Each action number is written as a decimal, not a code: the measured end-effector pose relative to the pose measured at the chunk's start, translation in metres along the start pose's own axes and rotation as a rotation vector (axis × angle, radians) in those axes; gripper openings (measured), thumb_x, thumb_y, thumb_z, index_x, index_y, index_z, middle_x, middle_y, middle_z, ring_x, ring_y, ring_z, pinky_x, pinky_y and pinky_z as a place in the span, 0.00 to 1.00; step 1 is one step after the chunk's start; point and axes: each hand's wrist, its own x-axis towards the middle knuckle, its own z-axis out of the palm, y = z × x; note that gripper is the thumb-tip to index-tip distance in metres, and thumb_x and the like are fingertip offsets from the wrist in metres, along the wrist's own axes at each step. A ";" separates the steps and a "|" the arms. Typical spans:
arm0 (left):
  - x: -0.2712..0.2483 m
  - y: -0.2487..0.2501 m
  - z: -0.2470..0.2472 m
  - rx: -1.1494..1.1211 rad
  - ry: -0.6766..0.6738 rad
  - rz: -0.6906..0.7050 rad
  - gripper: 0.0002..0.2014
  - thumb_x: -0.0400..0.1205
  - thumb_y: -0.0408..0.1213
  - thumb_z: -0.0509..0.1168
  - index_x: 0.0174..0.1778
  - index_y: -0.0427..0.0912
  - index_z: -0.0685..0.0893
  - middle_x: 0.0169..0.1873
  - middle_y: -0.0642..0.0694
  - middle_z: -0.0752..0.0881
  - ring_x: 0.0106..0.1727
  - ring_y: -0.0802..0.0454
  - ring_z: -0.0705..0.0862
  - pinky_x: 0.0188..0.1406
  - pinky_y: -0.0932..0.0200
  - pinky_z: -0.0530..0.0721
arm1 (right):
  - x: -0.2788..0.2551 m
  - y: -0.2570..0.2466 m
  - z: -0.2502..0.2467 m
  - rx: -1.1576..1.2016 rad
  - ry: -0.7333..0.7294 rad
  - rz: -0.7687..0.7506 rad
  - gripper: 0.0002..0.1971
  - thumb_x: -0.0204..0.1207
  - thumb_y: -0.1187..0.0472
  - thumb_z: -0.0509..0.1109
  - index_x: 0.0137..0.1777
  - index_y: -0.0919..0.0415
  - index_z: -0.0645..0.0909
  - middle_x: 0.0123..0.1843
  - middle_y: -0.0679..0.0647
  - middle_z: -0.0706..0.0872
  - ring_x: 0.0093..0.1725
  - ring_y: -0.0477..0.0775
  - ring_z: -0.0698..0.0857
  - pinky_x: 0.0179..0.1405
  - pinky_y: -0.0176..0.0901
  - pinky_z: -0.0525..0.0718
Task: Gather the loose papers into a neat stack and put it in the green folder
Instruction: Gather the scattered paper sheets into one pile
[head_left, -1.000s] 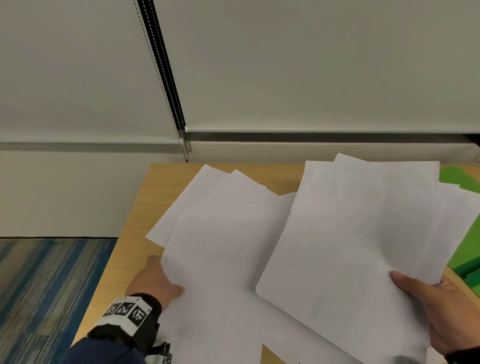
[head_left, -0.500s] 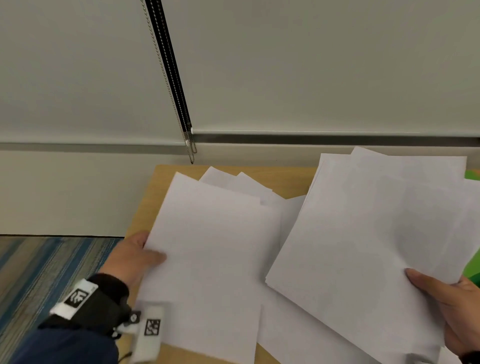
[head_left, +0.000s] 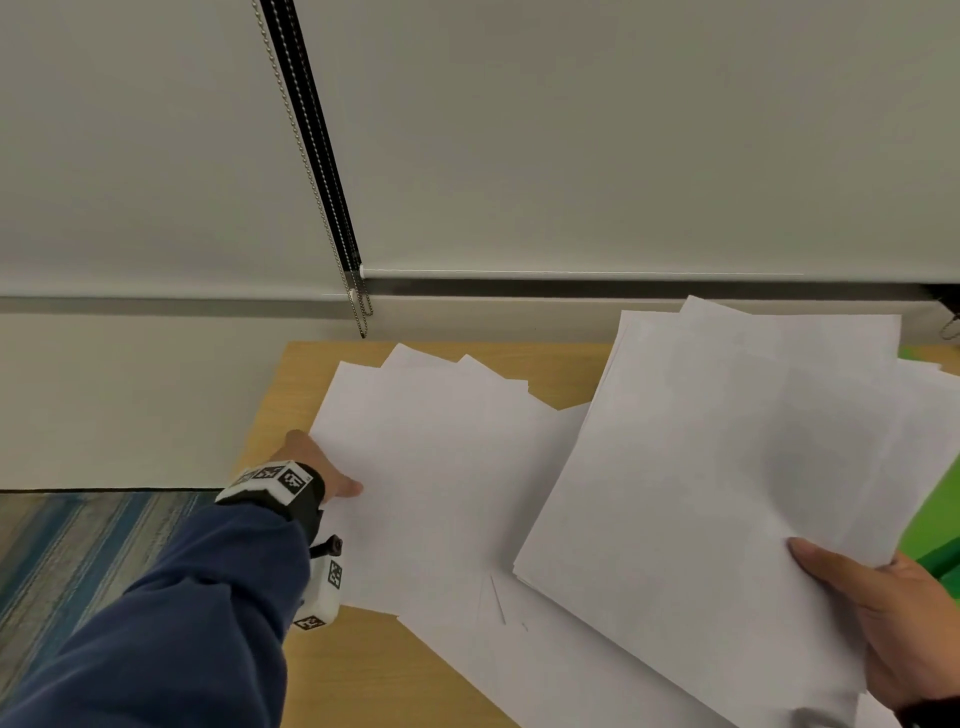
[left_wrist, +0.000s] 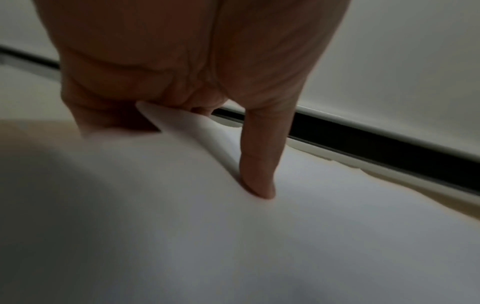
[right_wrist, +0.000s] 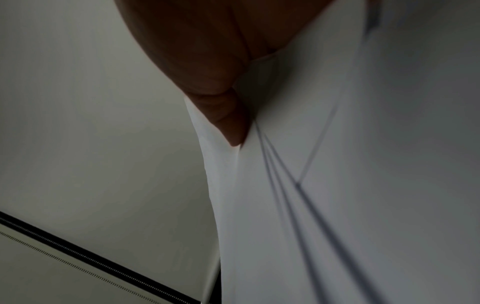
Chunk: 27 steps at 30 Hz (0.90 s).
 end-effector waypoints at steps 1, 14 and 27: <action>0.001 0.001 0.001 -0.012 -0.017 -0.002 0.55 0.62 0.47 0.87 0.81 0.35 0.64 0.72 0.36 0.80 0.70 0.33 0.82 0.69 0.41 0.81 | 0.000 0.000 0.001 0.003 0.002 0.001 0.13 0.77 0.75 0.68 0.57 0.63 0.85 0.43 0.54 0.96 0.37 0.55 0.94 0.39 0.51 0.92; 0.000 -0.042 -0.011 -0.531 -0.019 0.124 0.17 0.71 0.23 0.76 0.54 0.41 0.85 0.56 0.34 0.89 0.55 0.32 0.88 0.63 0.34 0.84 | 0.018 0.007 0.004 -0.022 0.023 0.047 0.18 0.76 0.75 0.70 0.65 0.65 0.83 0.54 0.64 0.92 0.51 0.69 0.89 0.46 0.63 0.88; -0.086 -0.080 -0.100 -1.290 -0.148 0.430 0.23 0.81 0.18 0.57 0.73 0.33 0.78 0.61 0.30 0.89 0.48 0.34 0.94 0.53 0.15 0.78 | 0.023 0.009 0.025 -0.037 -0.083 0.050 0.13 0.74 0.73 0.71 0.58 0.65 0.86 0.52 0.66 0.94 0.44 0.66 0.94 0.49 0.67 0.90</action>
